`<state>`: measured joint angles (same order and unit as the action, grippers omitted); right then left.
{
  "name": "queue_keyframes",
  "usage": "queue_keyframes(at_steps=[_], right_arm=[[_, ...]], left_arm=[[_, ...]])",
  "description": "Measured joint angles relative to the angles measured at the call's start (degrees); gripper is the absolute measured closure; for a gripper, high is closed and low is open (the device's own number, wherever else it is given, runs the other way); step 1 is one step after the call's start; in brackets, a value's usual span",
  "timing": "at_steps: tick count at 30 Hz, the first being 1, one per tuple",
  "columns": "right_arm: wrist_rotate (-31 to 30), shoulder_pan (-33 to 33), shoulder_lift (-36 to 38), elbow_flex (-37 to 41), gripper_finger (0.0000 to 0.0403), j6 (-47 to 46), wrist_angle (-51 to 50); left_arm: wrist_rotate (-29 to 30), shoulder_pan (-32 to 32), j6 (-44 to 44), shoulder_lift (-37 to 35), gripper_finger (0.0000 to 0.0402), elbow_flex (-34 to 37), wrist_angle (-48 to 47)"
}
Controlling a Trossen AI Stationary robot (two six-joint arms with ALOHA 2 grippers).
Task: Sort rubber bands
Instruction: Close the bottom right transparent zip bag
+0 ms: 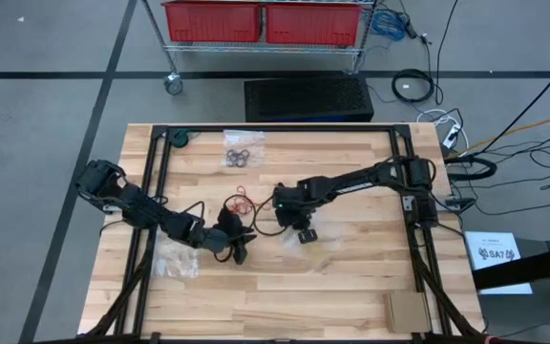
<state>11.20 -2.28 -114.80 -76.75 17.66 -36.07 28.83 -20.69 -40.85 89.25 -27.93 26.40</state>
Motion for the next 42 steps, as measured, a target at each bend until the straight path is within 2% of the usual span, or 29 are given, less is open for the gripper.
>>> queue_keyframes(at_steps=[5, 11, 14, 17, 21, 26, 31, 36, 42], right_arm=[[-3.78, -1.59, 3.10, -1.36, 0.0401, -1.21, -3.12], [-8.22, -3.62, 9.40, -1.32, 0.0403, -2.38, -4.92], [-11.20, -3.69, 12.58, -1.31, 0.0403, -3.52, -4.90], [-14.57, -2.78, 16.29, -1.24, 0.0403, -5.24, -5.80], [-17.87, -0.23, 21.51, 1.31, 0.0403, -8.01, -6.10], [-23.18, 4.15, 26.26, 5.47, 0.0403, -11.54, -3.51], [-25.58, 8.50, 26.95, 7.66, 0.0403, -12.71, 2.17], [-31.31, 10.32, 26.95, 7.91, 0.0403, -12.83, 5.50], [-33.88, 10.22, 26.95, 7.91, 0.0403, -13.80, 4.96]], left_arm=[[2.66, 4.11, 5.75, -0.98, 0.0301, -0.02, -3.43], [3.02, 10.16, 7.20, -3.16, 0.0347, -0.02, -10.59], [-4.39, 12.11, 12.26, -3.13, 0.0386, -0.02, -5.71], [-13.52, 13.06, 18.71, -3.13, 0.0393, -0.02, 3.34], [-15.11, 13.86, 25.66, -3.15, 0.0380, -0.04, 13.89], [-15.16, 16.32, 28.14, -3.15, 0.0348, -0.10, 19.12], [-19.28, 19.03, 28.19, -3.15, 0.0296, -1.54, 19.40], [-25.83, 19.67, 28.24, -3.15, 0.0249, -2.62, 19.50], [-28.76, 19.16, 29.93, -3.15, 0.0228, -2.66, 19.08]])
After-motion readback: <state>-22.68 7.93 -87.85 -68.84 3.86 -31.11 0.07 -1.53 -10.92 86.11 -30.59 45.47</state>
